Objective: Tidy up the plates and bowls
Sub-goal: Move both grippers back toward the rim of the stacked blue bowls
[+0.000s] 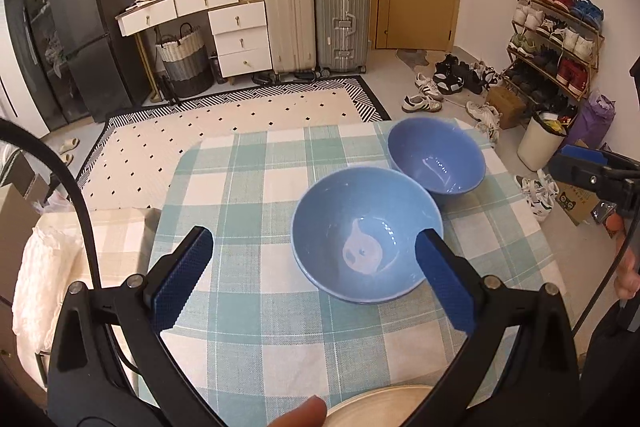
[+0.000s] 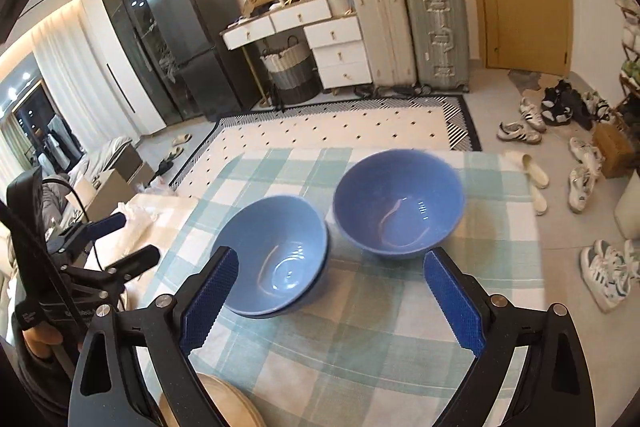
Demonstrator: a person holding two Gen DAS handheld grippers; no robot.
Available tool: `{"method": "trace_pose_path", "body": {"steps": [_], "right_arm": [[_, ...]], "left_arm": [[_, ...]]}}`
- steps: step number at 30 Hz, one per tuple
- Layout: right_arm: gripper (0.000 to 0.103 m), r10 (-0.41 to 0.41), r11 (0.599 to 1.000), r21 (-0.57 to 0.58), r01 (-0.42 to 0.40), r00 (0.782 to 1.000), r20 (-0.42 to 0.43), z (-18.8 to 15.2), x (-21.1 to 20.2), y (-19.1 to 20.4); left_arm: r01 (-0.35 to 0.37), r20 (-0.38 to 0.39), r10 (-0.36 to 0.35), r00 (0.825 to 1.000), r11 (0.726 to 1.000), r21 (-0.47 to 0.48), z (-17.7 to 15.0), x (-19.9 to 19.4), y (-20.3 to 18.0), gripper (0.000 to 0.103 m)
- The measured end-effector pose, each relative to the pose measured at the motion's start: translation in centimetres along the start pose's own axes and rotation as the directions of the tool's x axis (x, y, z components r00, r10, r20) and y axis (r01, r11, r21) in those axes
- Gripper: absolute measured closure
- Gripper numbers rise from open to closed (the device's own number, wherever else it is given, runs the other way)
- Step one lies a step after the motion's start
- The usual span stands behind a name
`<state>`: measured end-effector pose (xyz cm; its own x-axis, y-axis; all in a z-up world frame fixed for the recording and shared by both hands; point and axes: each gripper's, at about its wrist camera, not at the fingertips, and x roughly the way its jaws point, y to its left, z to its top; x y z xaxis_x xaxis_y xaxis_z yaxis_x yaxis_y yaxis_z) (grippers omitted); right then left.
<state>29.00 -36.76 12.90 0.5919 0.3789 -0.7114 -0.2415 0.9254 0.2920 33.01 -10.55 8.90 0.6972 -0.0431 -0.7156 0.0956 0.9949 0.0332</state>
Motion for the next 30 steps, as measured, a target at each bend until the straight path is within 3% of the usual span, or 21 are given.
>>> {"method": "trace_pose_path", "body": {"steps": [15,30], "right_arm": [[0.007,-0.075,0.997,0.025,0.073,0.995,0.068,2.3,-5.8,-4.0],[0.007,-0.107,0.993,0.055,0.105,0.993,0.049,4.4,-3.4,-6.7]], "left_arm": [[-0.002,0.033,0.001,0.999,1.000,0.015,4.5,-2.7,-1.6,0.002],[0.051,-0.003,-0.051,0.999,0.998,0.039,7.9,0.1,-4.3,0.002]]}}
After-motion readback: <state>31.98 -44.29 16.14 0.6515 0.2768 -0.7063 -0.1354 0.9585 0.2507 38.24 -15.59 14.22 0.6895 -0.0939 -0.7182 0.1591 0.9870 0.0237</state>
